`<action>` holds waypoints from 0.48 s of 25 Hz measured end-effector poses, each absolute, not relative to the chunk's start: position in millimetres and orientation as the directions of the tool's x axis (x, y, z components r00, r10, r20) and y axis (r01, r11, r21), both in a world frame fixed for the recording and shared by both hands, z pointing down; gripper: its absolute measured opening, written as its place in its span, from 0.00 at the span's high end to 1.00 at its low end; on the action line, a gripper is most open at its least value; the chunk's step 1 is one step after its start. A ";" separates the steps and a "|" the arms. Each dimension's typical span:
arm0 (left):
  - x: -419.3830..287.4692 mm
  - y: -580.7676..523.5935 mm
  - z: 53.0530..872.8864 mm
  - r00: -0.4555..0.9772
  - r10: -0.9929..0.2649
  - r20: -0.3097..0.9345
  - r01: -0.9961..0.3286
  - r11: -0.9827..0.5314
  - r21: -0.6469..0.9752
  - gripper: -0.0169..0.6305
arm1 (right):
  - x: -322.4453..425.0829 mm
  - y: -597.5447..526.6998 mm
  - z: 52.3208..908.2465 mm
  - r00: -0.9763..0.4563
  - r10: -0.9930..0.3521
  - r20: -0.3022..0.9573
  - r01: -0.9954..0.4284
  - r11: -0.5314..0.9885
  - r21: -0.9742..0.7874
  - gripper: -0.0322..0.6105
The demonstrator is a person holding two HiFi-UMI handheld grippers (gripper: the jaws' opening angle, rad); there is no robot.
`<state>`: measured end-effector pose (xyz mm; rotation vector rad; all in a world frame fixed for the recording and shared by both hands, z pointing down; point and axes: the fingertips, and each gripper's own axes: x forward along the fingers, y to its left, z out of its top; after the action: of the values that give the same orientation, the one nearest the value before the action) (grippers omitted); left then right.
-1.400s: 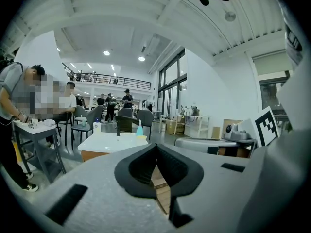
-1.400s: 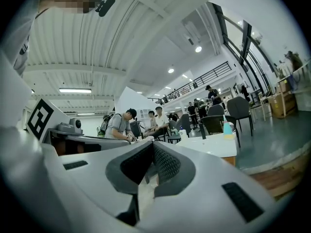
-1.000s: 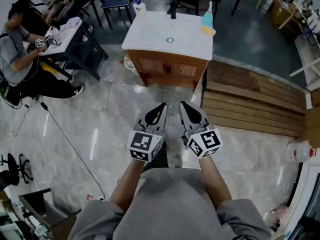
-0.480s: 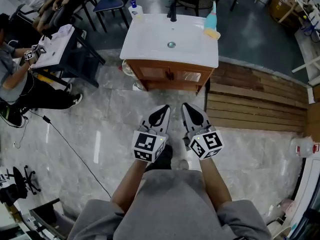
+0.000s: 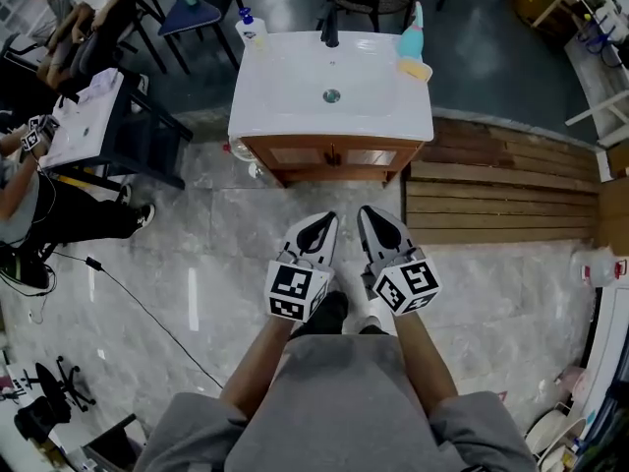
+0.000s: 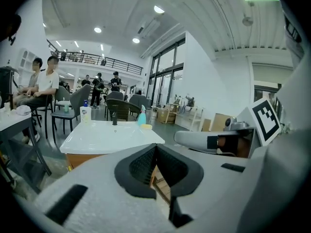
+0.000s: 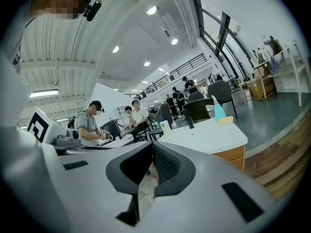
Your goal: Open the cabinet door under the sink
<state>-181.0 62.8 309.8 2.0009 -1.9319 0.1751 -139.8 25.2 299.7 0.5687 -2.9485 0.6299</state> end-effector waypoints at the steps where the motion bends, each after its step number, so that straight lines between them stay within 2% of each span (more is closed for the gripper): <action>1: -185.8 60.6 312.4 0.068 -0.941 0.332 -0.986 -0.012 0.166 0.96 | -144.6 22.9 301.8 -0.926 -0.347 0.150 -0.378 0.843 -0.382 0.94; 12: -213.6 38.0 341.9 0.102 -0.921 0.376 -0.979 -0.027 0.201 0.96 | -170.1 0.9 328.0 -0.905 -0.383 0.186 -0.425 0.802 -0.420 0.94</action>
<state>-213.6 38.0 341.9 1.9858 -1.8553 0.1966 -170.1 0.9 328.0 0.6505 -2.8942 0.7076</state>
